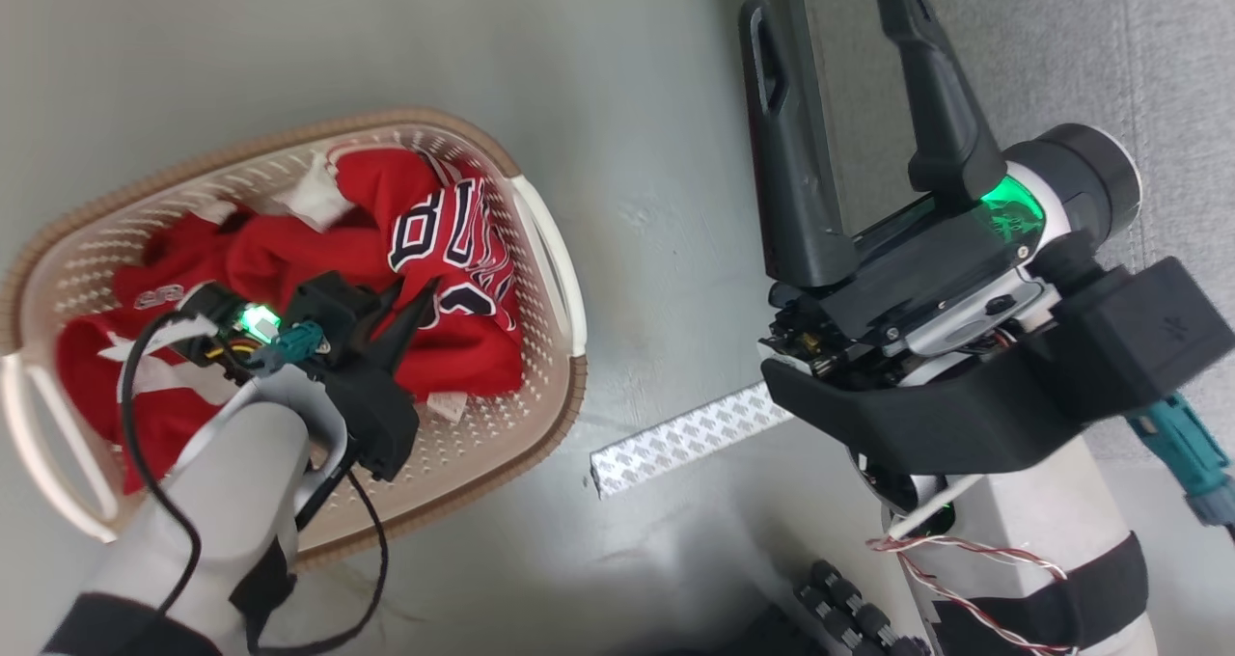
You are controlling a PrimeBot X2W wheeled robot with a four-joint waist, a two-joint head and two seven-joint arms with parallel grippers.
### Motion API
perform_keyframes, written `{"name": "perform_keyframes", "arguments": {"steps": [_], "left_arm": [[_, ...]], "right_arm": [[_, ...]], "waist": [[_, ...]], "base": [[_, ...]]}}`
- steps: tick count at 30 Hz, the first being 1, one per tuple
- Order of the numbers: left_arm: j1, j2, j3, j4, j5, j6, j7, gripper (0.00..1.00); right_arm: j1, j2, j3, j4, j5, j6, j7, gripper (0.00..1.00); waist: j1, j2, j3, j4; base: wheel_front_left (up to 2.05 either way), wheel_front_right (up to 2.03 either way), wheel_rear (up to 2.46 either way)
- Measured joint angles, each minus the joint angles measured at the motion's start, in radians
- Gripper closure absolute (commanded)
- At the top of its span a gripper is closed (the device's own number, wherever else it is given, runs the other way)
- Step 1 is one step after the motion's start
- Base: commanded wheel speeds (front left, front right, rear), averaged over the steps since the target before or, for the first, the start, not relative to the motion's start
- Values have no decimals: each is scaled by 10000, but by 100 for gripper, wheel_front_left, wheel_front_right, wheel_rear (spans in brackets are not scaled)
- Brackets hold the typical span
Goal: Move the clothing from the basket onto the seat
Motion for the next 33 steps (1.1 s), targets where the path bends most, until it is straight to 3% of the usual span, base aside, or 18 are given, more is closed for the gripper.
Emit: {"name": "perform_keyframes", "arguments": {"steps": [8, 18, 33], "left_arm": [[1329, -190, 1567, -1685, -125, 0, 0, 100], [3285, -899, 3164, -3582, -303, 0, 0, 100], [5777, -1511, 4428, -5659, -364, 0, 0, 100]], "right_arm": [[284, 10, 8, 541, -445, 0, 0, 0], [1104, -56, -23, 1680, -546, 0, 0, 0], [3198, -591, 320, 2798, -10, 0, 0, 0]], "waist": [[-1, 0, -858, 368], [-1, -1, -2417, 921], [-3, -2, -5623, 1459]], "base": [[0, 0, 0], [0, 0, 0], [0, 0, 0]]}}
